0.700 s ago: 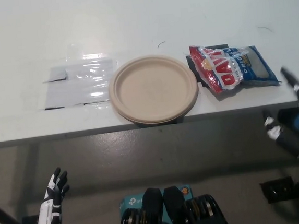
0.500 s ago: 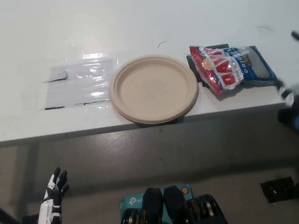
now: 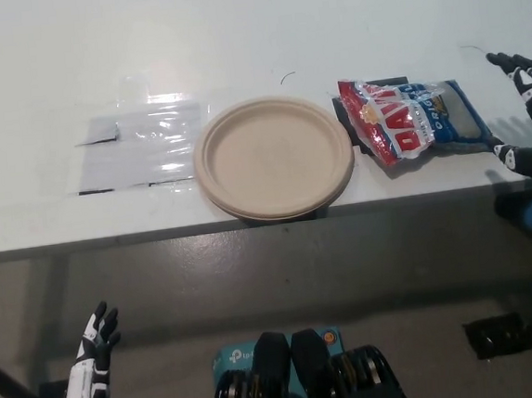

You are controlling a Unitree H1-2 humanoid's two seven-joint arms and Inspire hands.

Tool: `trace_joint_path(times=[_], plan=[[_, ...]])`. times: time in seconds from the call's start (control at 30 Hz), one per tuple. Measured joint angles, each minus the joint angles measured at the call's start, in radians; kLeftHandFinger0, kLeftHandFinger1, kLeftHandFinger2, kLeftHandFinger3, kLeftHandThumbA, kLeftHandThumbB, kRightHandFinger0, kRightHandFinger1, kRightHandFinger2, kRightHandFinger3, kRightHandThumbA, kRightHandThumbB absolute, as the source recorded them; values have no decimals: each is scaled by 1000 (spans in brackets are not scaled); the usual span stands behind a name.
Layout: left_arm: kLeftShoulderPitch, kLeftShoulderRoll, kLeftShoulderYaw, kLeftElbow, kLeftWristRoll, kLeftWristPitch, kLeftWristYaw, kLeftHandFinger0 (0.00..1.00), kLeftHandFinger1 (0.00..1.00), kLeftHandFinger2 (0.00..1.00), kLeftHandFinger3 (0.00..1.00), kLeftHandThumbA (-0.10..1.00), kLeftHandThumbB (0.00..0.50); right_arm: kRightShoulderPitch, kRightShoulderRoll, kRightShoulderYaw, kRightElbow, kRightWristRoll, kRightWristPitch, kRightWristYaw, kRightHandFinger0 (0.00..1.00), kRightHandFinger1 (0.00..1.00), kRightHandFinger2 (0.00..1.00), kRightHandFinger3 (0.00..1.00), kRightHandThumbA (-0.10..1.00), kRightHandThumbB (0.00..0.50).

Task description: The robot picks up a small bag of sunflower seeds on the right hand side and take it to the empty plate on the left hand side then pours some sunflower seeds on to the plate.

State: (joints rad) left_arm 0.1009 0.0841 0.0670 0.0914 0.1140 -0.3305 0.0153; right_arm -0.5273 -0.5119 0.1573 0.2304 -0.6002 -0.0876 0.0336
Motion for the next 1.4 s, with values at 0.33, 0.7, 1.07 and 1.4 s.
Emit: trace_joint_path(times=[0.33, 0.7, 1.07, 1.4], plan=[[-6, 4, 0, 0, 16, -9, 0, 1000, 1000, 1000, 1000, 1000, 39, -51, -16, 66, 19, -29, 25, 88, 1000, 1000, 1000, 1000, 754, 500], [-11, 4, 0, -3, 22, -15, 0, 1000, 1000, 1000, 1000, 1000, 48, -70, -13, 73, 44, -41, 38, 97, 1000, 1000, 1000, 1000, 796, 484], [-11, 5, 2, -8, 34, -21, 0, 1000, 1000, 1000, 1000, 1000, 54, -126, 16, 80, 164, -54, 40, 92, 1000, 1000, 1000, 1000, 833, 467], [-14, 9, 11, -8, 35, -25, 0, 1000, 1000, 1000, 1000, 1000, 75, -176, 30, 108, 313, -75, 13, 33, 1000, 1000, 1000, 1000, 782, 464]])
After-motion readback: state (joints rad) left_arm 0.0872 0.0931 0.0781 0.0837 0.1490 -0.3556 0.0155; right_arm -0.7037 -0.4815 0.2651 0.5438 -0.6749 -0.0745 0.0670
